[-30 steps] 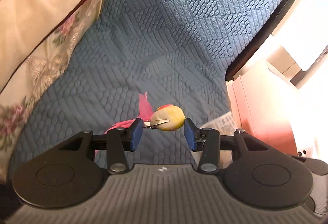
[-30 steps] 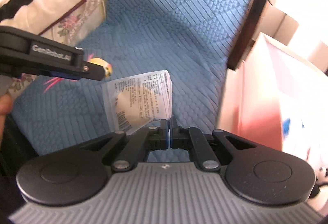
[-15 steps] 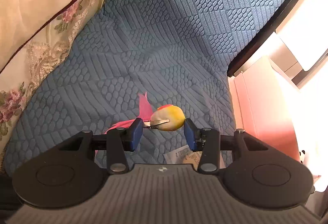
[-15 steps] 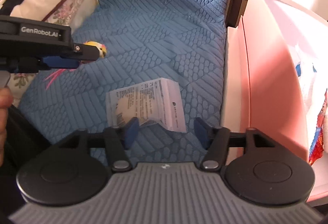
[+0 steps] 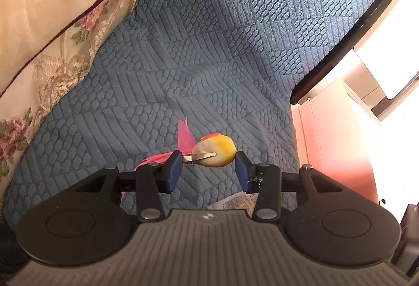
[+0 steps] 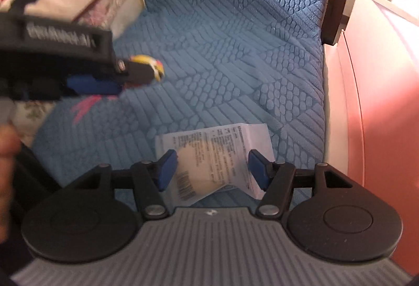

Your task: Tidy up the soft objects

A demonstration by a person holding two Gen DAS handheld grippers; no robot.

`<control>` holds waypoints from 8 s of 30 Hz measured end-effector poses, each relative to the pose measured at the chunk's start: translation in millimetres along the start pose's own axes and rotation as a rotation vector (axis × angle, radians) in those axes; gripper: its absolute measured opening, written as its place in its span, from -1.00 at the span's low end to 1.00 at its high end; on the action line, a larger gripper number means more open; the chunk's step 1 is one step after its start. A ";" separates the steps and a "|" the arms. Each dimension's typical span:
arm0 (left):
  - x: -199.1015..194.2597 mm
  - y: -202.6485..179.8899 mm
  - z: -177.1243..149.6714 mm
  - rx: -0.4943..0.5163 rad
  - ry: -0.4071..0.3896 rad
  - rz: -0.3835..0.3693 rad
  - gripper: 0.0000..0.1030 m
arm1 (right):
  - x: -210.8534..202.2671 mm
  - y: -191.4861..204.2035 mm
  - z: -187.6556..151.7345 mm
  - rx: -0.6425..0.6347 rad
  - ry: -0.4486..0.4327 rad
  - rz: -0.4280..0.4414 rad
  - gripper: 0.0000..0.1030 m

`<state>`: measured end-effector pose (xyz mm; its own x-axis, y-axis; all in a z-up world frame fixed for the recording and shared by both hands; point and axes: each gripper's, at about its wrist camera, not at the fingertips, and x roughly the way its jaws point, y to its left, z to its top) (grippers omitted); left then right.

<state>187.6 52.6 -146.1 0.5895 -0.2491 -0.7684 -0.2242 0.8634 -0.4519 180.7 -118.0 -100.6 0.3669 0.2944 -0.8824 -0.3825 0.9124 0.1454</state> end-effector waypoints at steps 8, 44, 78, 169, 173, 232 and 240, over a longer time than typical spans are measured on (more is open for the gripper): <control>-0.4 -4.0 3.0 0.008 -0.001 -0.004 -0.03 | 9.9 14.0 -9.1 -0.099 0.012 -0.007 0.47; -38.9 -32.2 -3.5 0.092 -0.031 -0.038 -0.03 | -56.5 -28.0 9.1 0.050 -0.131 -0.033 -0.12; -127.8 -178.1 42.3 0.236 -0.196 -0.161 -0.02 | -214.6 -105.4 76.9 0.084 -0.377 -0.031 -0.11; -202.1 -242.6 -51.8 0.542 -0.204 -0.196 0.66 | -302.3 -144.1 -52.7 0.340 -0.380 -0.241 0.19; -197.5 -231.7 -62.7 0.558 -0.190 -0.192 0.66 | -297.5 -134.2 -59.9 0.339 -0.362 -0.252 0.19; -200.5 -193.0 -62.1 0.468 -0.152 -0.089 1.00 | -287.3 -115.5 -86.1 0.392 -0.309 -0.315 1.00; -201.8 -193.0 -63.6 0.473 -0.160 -0.090 1.00 | -287.1 -114.2 -87.7 0.391 -0.304 -0.314 1.00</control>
<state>62.6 -91.6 67.3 0.7104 -0.2930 -0.6399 0.1872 0.9551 -0.2295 44.7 -331.8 97.0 0.6612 0.0089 -0.7502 0.1035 0.9893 0.1029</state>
